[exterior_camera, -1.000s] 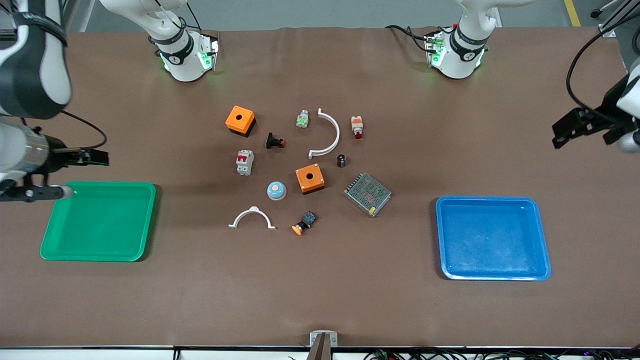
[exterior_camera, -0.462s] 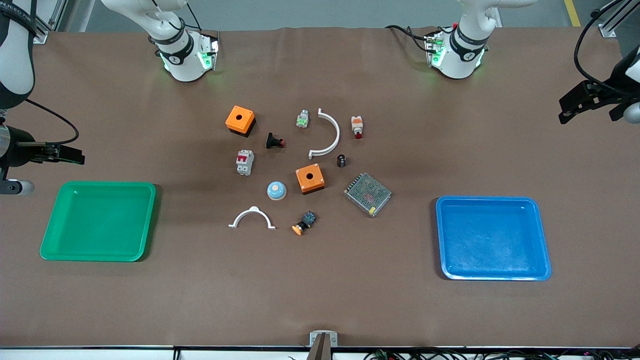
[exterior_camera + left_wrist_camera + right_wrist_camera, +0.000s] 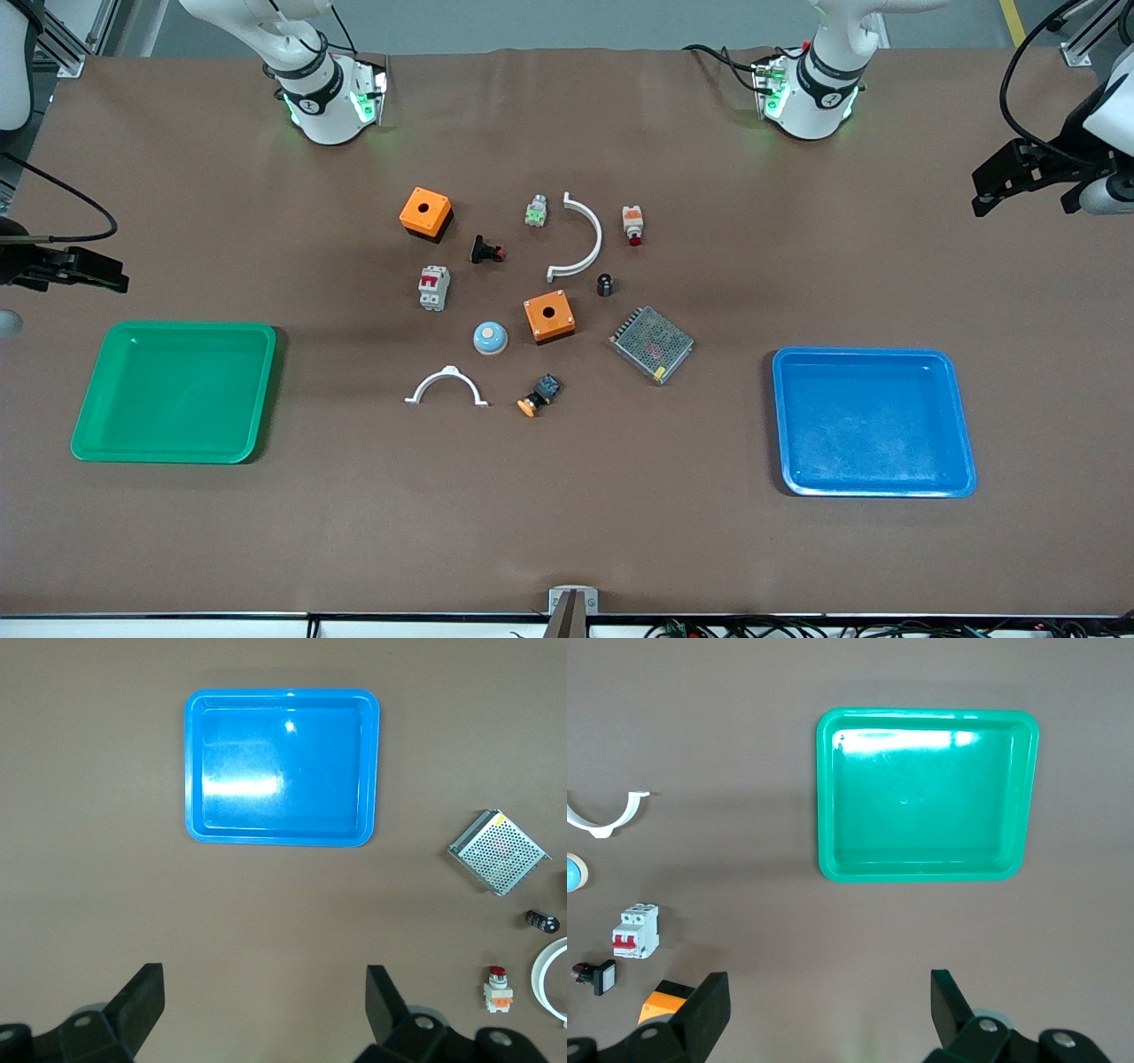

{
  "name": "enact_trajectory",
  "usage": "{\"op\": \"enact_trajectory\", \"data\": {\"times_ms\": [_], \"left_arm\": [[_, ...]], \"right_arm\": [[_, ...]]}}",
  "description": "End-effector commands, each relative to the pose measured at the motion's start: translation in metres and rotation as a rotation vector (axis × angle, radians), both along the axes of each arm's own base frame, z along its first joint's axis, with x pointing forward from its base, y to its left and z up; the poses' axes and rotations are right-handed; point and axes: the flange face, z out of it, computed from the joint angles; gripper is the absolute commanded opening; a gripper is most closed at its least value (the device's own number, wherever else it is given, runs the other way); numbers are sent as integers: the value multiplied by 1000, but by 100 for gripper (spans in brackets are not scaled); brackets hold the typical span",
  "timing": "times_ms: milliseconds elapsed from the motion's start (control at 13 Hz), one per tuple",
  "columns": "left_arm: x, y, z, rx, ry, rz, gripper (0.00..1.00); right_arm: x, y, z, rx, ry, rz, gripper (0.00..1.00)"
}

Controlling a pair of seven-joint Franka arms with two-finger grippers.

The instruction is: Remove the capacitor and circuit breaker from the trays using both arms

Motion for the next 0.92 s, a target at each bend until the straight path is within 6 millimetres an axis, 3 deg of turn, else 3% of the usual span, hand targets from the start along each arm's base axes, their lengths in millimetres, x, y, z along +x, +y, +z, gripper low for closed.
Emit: {"op": "enact_trajectory", "data": {"times_ms": [0,231,308,462,846], "left_arm": [[-10,0,6,-19,0,1,100],[-10,1,4,-17,9,-5,100],[-7,4,-1,-18,19,-8,100],[-9,-2,-2,-16,33,-19,100],[-13,-4,-3,-14,53,-26,100]], "right_arm": [[-10,3,22,48,7,-10,100],[-24,-2,28,95,56,-24,100],[-33,-2,43,86,30,-21,100],[-41,-3,54,87,8,-20,100],[-69,2,58,97,-54,-8,100]]}}
